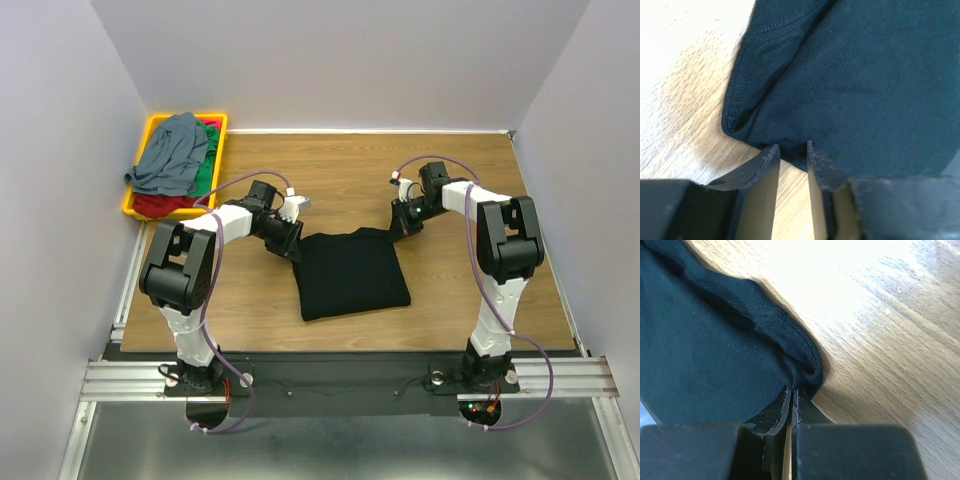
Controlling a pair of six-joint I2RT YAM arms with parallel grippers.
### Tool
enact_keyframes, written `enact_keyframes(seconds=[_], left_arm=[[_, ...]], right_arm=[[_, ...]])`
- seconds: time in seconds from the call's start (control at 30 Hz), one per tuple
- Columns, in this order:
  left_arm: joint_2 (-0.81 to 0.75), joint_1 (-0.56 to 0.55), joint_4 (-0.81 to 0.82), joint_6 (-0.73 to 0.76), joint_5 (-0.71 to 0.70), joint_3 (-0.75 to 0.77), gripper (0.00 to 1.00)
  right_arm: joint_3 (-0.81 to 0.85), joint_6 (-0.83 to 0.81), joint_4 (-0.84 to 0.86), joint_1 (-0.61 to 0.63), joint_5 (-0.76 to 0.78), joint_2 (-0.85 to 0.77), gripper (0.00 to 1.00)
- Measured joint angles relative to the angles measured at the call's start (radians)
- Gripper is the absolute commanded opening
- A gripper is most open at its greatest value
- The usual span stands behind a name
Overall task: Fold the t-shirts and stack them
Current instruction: Fold the tshirt
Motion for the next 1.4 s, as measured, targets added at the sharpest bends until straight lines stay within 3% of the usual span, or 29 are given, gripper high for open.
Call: enact_keyframes(seconds=[0.2,0.6,0.93,1.0,1.07,1.13,1.3,1.4], left_arm=[[-0.002,-0.001,0.003,-0.008,0.005,-0.001,0.00],[-0.157,-0.005,0.027,0.000,-0.063,-0.011,0.00],[0.010,-0.008,0.066,0.023,-0.151,0.047,0.00],[0.045,-0.007,0.072,0.024,-0.148,0.066,0.03],[0.052,-0.006,0.076,0.034,-0.156,0.082,0.15],[0.055,-0.002,0.078,0.042,-0.156,0.093,0.29],[0.034,0.049,0.058,0.071,-0.113,0.098,0.42],[-0.035,0.111,0.036,0.081,-0.047,0.106,0.43]], right_arm=[[0.000,0.000,0.000,0.001,0.002,0.000,0.00],[-0.004,0.000,0.004,0.001,0.004,-0.003,0.01],[-0.004,0.000,0.004,0.001,0.005,-0.003,0.00],[-0.004,0.000,0.003,0.001,0.005,-0.003,0.00],[-0.003,0.000,0.003,0.001,0.005,-0.003,0.02],[0.003,-0.001,-0.003,0.001,0.006,-0.003,0.20],[0.029,0.003,-0.036,0.003,0.014,-0.019,0.52],[0.044,0.009,-0.046,0.007,0.047,-0.075,0.54]])
